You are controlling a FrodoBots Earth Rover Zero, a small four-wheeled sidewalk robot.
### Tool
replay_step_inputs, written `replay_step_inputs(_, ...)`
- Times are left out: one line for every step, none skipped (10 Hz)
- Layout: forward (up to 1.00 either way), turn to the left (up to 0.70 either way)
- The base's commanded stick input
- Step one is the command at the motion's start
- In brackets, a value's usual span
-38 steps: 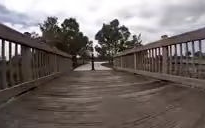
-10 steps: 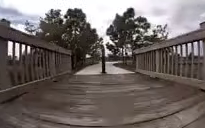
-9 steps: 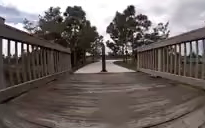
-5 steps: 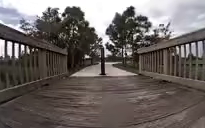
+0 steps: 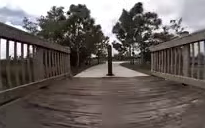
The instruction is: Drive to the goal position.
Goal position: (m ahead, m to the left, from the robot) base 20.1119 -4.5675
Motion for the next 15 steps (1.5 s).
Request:
replay_step_inputs(0.85, 0.0)
replay_step_inputs(0.85, 0.0)
replay_step_inputs(0.85, 0.0)
replay_step_inputs(0.85, 0.0)
replay_step_inputs(0.85, 0.0)
replay_step_inputs(0.85, 0.0)
replay_step_inputs(0.85, 0.0)
replay_step_inputs(0.85, 0.0)
replay_step_inputs(0.85, 0.0)
replay_step_inputs(0.85, 0.0)
replay_step_inputs(0.85, 0.0)
replay_step_inputs(0.85, 0.0)
replay_step_inputs(0.85, 0.0)
replay_step_inputs(0.85, 0.0)
replay_step_inputs(0.85, 0.0)
